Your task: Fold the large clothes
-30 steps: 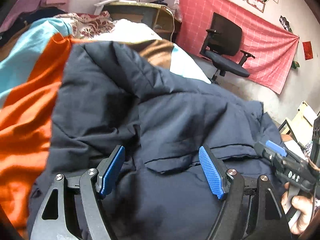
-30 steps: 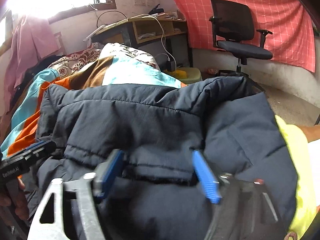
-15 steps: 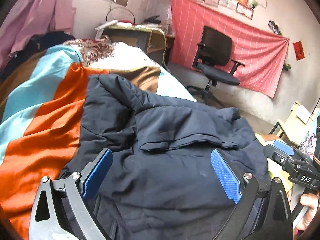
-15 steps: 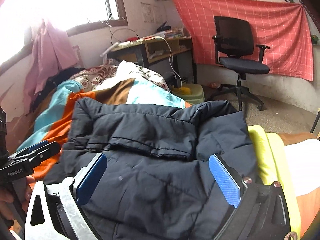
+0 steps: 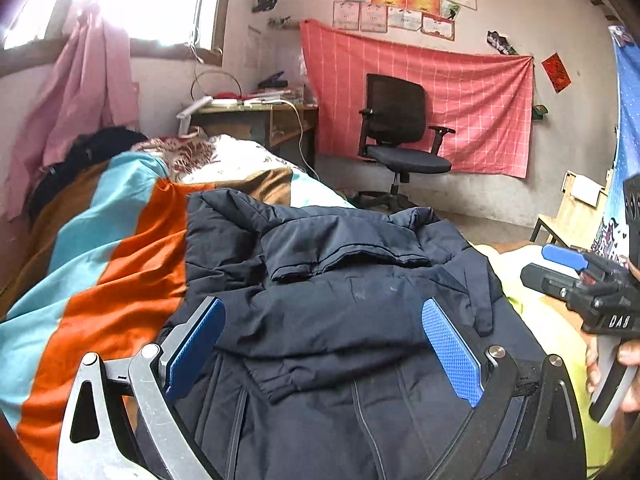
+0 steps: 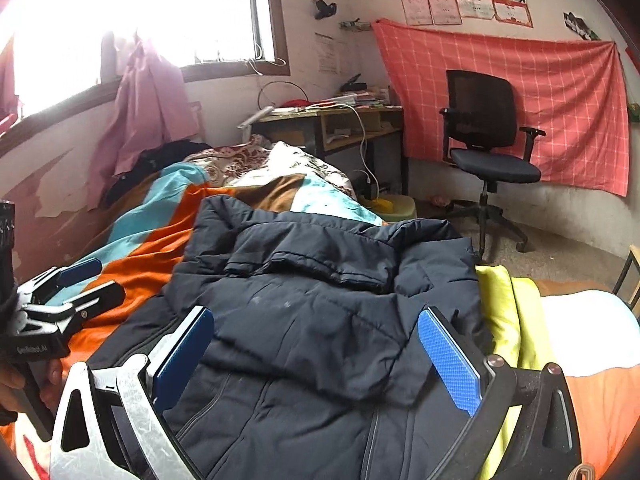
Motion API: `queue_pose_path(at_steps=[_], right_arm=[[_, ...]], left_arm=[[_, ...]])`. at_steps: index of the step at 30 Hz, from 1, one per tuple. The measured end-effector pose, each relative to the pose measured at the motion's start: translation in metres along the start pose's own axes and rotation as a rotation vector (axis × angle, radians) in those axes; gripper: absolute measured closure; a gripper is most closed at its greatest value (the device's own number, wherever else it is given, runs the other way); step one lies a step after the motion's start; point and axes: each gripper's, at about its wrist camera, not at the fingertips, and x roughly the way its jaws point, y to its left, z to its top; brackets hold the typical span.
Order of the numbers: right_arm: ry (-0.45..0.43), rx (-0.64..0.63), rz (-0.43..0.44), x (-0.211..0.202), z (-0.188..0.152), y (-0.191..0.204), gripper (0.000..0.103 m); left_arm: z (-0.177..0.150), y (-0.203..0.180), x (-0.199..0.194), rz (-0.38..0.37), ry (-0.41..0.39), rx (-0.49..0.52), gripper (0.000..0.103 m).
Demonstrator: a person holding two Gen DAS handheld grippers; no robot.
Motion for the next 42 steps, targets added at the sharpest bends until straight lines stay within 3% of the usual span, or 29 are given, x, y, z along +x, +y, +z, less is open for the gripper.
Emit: queue_pose_path(at_steps=[14,19,28,34,42], right_arm=[[-0.026,-0.074,0.018,-0.062,-0.044,0.029,0.000],[-0.028,-0.081,0.011,-0.083,-0.071,0.031,0.000],[0.082,-0.084,-0.021,-0.101,-0.129,0.026,0.000],[0.121,-0.066,-0.043,-0.110,-0.150,0.024,0.000],[0.281,-0.136,0.029,-0.100,-0.180,0.036,0.000]], left_arm=[[-0.038,-0.011,-0.056,0.029,0.021,0.071,0.006],[-0.066,-0.012,-0.064,0.031,0.078,0.122,0.006],[-0.127,-0.005,-0.070,0.020,0.215,0.186,0.006],[-0.145,0.006,-0.077,-0.043,0.289,0.120,0.006],[-0.166,0.000,-0.091,-0.039,0.352,0.210,0.006]])
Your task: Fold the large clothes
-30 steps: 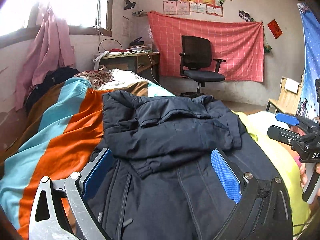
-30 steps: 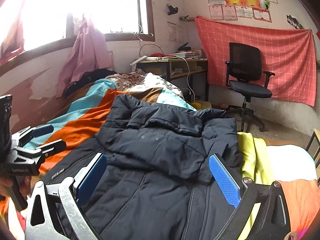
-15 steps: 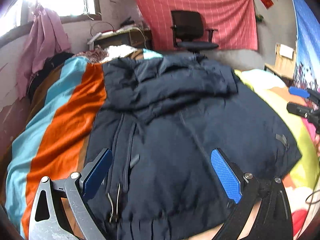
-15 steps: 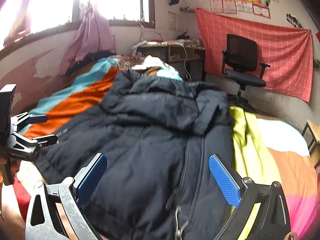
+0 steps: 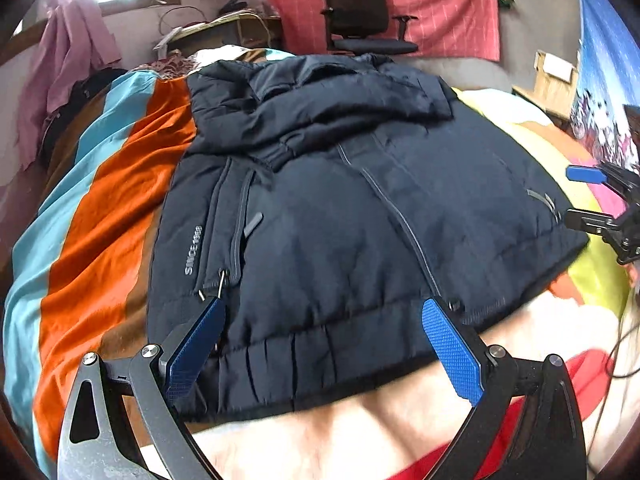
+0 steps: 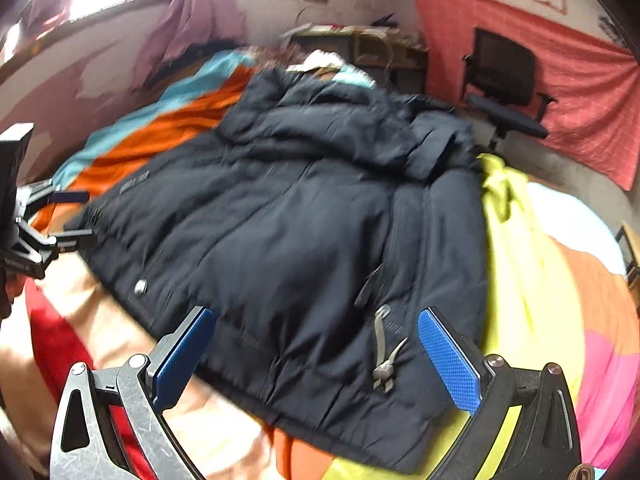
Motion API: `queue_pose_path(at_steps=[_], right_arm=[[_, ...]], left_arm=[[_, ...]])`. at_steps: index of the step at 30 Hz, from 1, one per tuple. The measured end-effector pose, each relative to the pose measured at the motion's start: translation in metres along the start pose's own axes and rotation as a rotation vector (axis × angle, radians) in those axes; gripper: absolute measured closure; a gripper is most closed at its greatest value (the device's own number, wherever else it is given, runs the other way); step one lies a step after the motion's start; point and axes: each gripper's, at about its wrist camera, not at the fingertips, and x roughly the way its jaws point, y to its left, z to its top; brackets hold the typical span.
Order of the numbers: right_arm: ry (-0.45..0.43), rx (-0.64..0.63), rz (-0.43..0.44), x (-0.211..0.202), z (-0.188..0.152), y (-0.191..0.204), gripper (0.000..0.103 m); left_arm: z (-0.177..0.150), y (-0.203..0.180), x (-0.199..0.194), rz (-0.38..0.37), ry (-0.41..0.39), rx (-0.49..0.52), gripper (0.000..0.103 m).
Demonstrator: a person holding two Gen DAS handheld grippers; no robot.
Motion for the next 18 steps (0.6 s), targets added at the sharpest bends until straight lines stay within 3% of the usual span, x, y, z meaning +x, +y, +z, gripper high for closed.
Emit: queue_pose_path(at_steps=[5,18], right_arm=[[0.113,-0.056,0.035,0.020,-0.012,0.012,0.000],[0.209,-0.156,0.058,0.037,-0.025,0.034,0.000]], left_arm=[[-0.019,-0.007,0.005,-0.009,0.055,0.036,0.006],[-0.044,-0.015,0.033,0.071,0.179,0.127,0.006]])
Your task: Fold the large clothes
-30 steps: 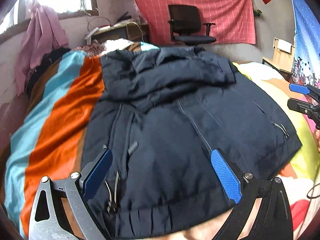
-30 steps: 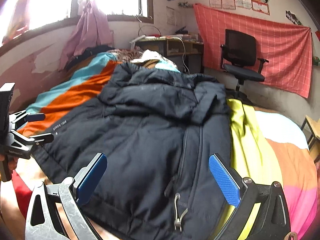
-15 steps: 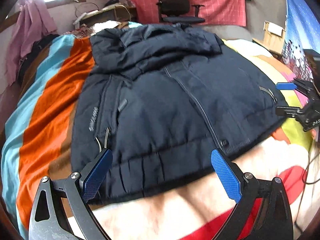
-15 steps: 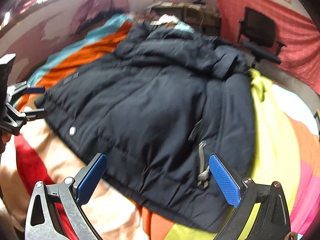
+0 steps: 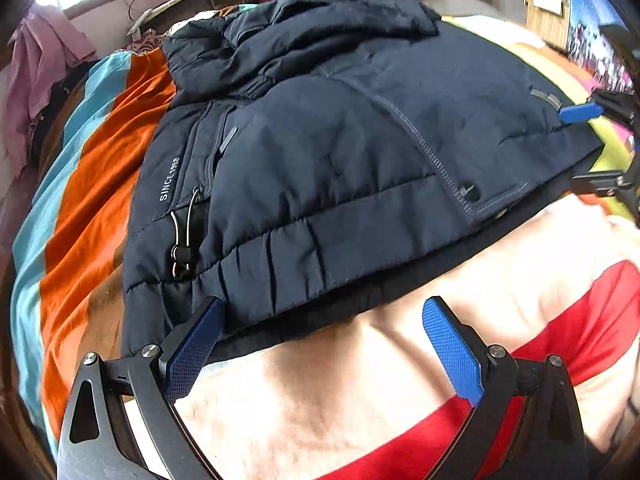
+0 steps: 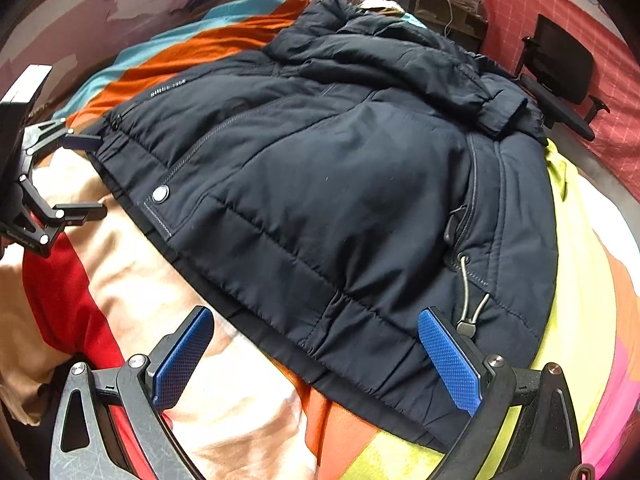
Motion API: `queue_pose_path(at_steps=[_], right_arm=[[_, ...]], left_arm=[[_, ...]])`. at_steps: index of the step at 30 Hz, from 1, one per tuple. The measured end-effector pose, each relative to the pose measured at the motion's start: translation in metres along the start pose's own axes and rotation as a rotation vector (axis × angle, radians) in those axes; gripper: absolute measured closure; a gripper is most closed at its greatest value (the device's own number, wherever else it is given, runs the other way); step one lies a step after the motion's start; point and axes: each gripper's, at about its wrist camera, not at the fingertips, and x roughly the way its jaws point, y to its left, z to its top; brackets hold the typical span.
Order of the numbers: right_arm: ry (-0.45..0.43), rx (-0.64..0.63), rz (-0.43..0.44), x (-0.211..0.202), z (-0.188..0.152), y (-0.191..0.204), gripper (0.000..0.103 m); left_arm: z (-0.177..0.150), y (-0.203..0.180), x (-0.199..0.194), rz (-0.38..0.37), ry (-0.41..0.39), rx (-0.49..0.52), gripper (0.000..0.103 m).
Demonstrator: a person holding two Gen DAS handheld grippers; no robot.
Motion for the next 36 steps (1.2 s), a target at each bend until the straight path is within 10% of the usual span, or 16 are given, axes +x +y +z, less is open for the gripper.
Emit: queue_pose_path(at_steps=[20,36], right_arm=[[0.087,-0.189,-0.164,0.021,-0.016,0.019,0.000],[-0.021,-0.253,-0.370,0.019,-0.011,0.017,0.000]], left_arm=[[-0.009,0.002,0.024,0.274,-0.034,0.044,0.006],[0.012,0.010,0.001,0.288,-0.135,-0.070,0.007]])
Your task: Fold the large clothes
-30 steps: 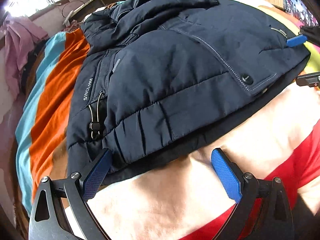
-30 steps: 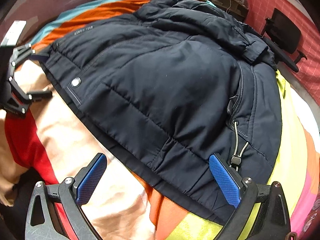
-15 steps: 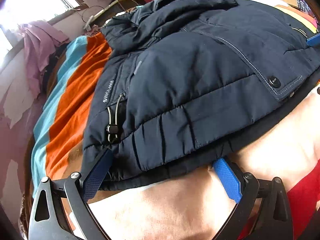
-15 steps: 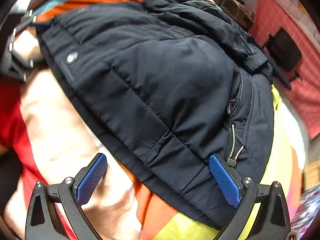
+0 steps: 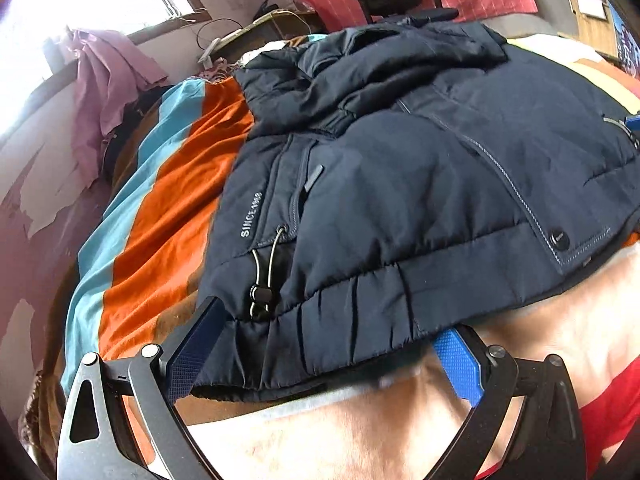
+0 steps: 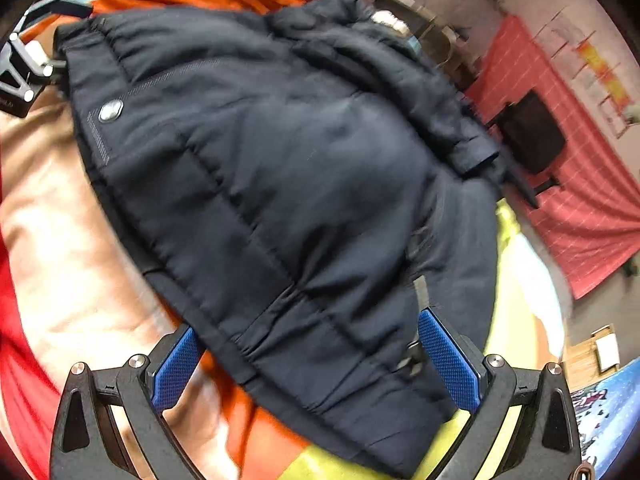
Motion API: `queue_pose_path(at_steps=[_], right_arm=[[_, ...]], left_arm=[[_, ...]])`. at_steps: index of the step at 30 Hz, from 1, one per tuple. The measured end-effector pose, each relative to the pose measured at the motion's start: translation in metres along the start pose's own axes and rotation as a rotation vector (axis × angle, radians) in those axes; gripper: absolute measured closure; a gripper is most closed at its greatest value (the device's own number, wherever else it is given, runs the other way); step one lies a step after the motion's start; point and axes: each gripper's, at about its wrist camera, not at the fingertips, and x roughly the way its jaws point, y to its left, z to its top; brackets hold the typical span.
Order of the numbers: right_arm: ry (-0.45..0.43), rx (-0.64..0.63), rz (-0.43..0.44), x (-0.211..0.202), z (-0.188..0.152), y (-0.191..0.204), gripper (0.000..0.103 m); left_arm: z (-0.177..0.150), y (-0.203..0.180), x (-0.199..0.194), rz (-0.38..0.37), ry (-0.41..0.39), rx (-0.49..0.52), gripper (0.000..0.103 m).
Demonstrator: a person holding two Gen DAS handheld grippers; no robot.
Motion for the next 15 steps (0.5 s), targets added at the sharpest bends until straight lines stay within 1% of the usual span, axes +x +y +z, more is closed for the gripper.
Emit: queue_pose_path(at_steps=[2,6,10,11,12,13,15], right_arm=[[-0.042,0.015,-0.025,-0.006,0.002,-0.005,0.000],[-0.083,0.042,-0.034,-0.012,0.003,-0.011,0.001],[-0.123,0.069,-0.042,-0.019,0.006,-0.015,0.003],[-0.128,0.076,-0.026,-0.019,0.006,-0.016,0.009],[-0.129,0.081,-0.009,-0.019,0.007,-0.016,0.018],[-0.130,0.084,0.002,-0.022,0.007,-0.013,0.025],[-0.136,0.092,0.041,-0.023,0.010,-0.012,0.047]], left_arm=[[0.001,0.002,-0.003,-0.003,-0.015,-0.012,0.007],[0.007,0.007,-0.013,-0.002,-0.056,-0.036,0.007],[0.014,0.012,-0.018,-0.002,-0.090,-0.037,0.008],[0.016,0.013,-0.019,-0.004,-0.097,-0.037,0.009],[0.017,0.013,-0.019,-0.006,-0.101,-0.037,0.012],[0.019,0.014,-0.020,-0.013,-0.105,-0.036,0.014],[0.021,0.013,-0.021,-0.022,-0.116,-0.032,0.022]])
